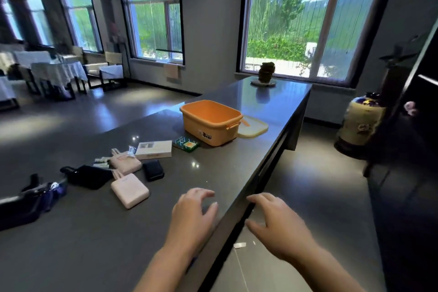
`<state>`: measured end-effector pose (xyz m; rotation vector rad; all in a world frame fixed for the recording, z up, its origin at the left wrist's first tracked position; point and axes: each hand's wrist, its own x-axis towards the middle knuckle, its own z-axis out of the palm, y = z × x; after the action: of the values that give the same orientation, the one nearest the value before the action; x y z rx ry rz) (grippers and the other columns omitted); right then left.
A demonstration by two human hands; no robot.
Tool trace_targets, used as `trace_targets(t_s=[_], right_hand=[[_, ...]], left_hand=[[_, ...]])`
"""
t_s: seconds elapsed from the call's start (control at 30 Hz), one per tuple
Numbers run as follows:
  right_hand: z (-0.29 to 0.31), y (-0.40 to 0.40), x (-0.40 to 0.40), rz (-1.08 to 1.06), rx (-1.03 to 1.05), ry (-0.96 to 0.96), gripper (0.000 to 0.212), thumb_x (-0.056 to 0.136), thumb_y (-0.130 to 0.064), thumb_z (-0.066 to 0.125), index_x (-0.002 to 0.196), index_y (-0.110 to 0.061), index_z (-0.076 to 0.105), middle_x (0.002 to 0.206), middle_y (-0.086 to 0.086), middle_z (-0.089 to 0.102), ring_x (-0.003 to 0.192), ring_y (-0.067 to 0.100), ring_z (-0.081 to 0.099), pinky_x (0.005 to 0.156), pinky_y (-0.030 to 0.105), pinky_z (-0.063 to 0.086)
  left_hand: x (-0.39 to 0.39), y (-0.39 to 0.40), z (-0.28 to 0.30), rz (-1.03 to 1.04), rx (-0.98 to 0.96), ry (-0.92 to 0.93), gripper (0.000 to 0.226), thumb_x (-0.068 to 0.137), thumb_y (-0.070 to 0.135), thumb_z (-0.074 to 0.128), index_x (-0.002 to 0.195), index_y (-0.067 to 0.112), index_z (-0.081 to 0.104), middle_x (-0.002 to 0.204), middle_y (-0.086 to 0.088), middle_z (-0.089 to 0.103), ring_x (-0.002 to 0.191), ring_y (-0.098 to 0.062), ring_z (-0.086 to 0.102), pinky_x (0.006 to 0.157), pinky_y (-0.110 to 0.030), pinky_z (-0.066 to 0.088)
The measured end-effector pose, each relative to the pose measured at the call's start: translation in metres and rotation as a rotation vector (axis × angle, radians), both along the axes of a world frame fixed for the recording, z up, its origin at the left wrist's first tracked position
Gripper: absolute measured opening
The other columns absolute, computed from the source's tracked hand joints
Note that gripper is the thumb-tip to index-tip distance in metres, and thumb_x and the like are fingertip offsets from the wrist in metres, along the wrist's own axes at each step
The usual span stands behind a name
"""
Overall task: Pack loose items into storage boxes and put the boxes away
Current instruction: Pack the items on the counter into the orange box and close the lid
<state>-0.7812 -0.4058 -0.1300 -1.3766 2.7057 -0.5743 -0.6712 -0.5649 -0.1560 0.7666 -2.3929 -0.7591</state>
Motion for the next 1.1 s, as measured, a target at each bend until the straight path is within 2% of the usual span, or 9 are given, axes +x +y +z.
trace_targets(t_s=[0.1, 0.27, 0.4, 0.6, 0.73, 0.83, 0.97, 1.1], right_hand=[[0.008, -0.035, -0.043, 0.018, 0.033, 0.005, 0.050, 0.091, -0.046, 0.051, 0.139, -0.038, 0.039, 0.141, -0.019, 0.042, 0.129, 0.005, 0.040, 0.100, 0.028, 0.043], [0.010, -0.098, -0.096, 0.016, -0.019, -0.028, 0.050, 0.090, -0.047, 0.053, 0.137, -0.039, 0.040, 0.138, -0.018, 0.044, 0.123, 0.003, 0.045, 0.098, 0.025, 0.044], [-0.006, -0.136, -0.120, 0.116, 0.073, -0.090, 0.053, 0.090, -0.047, 0.054, 0.139, -0.037, 0.038, 0.141, -0.016, 0.042, 0.129, 0.006, 0.041, 0.103, 0.027, 0.042], [0.000, -0.221, -0.183, 0.196, -0.047, -0.086, 0.066, 0.089, -0.041, 0.058, 0.147, -0.034, 0.027, 0.149, -0.010, 0.035, 0.137, 0.010, 0.032, 0.107, 0.031, 0.037], [0.005, -0.277, -0.230, 0.281, -0.120, -0.005, 0.065, 0.088, -0.038, 0.059, 0.146, -0.029, 0.030, 0.144, -0.004, 0.041, 0.133, 0.015, 0.036, 0.109, 0.033, 0.032], [0.003, -0.314, -0.272, 0.341, -0.093, 0.007, 0.061, 0.090, -0.039, 0.057, 0.145, -0.028, 0.032, 0.142, -0.002, 0.044, 0.130, 0.019, 0.040, 0.108, 0.036, 0.032], [-0.004, -0.355, -0.311, 0.400, -0.010, -0.011, 0.053, 0.092, -0.046, 0.051, 0.140, -0.027, 0.040, 0.133, -0.002, 0.056, 0.120, 0.018, 0.052, 0.100, 0.036, 0.043], [-0.012, -0.369, -0.323, 0.467, 0.124, -0.030, 0.042, 0.092, -0.055, 0.047, 0.122, -0.026, 0.054, 0.112, -0.002, 0.064, 0.101, 0.020, 0.061, 0.083, 0.036, 0.052]], left_hand=[[-0.042, -0.035, 0.008, 0.014, 0.017, 0.007, 0.027, 0.089, 0.033, 0.059, 0.116, 0.029, 0.062, 0.122, 0.012, 0.057, 0.115, -0.006, 0.048, 0.100, -0.024, 0.038], [-0.093, -0.090, 0.016, 0.065, -0.008, 0.003, 0.029, 0.090, 0.034, 0.058, 0.118, 0.029, 0.061, 0.122, 0.012, 0.055, 0.114, -0.005, 0.048, 0.097, -0.022, 0.036], [-0.106, -0.114, 0.005, 0.115, 0.045, -0.032, 0.027, 0.089, 0.033, 0.058, 0.116, 0.030, 0.062, 0.121, 0.013, 0.056, 0.114, -0.006, 0.048, 0.096, -0.021, 0.035], [-0.114, -0.159, -0.013, 0.331, 0.103, -0.064, 0.026, 0.089, 0.032, 0.060, 0.114, 0.030, 0.062, 0.121, 0.012, 0.056, 0.113, -0.007, 0.049, 0.096, -0.026, 0.041], [-0.138, -0.178, -0.019, 0.478, 0.105, -0.052, 0.024, 0.087, 0.031, 0.062, 0.111, 0.029, 0.064, 0.121, 0.009, 0.058, 0.113, -0.010, 0.050, 0.099, -0.029, 0.039], [-0.167, -0.188, -0.014, 0.572, 0.112, -0.041, 0.025, 0.089, 0.033, 0.060, 0.114, 0.031, 0.062, 0.122, 0.013, 0.054, 0.115, -0.008, 0.047, 0.098, -0.027, 0.038], [-0.208, -0.199, -0.008, 0.642, 0.108, -0.022, 0.026, 0.089, 0.034, 0.058, 0.116, 0.032, 0.062, 0.121, 0.016, 0.055, 0.112, -0.004, 0.047, 0.096, -0.025, 0.040], [-0.233, -0.199, -0.009, 0.705, 0.142, -0.027, 0.027, 0.090, 0.035, 0.058, 0.116, 0.034, 0.061, 0.119, 0.019, 0.052, 0.108, -0.004, 0.048, 0.094, -0.027, 0.042]])
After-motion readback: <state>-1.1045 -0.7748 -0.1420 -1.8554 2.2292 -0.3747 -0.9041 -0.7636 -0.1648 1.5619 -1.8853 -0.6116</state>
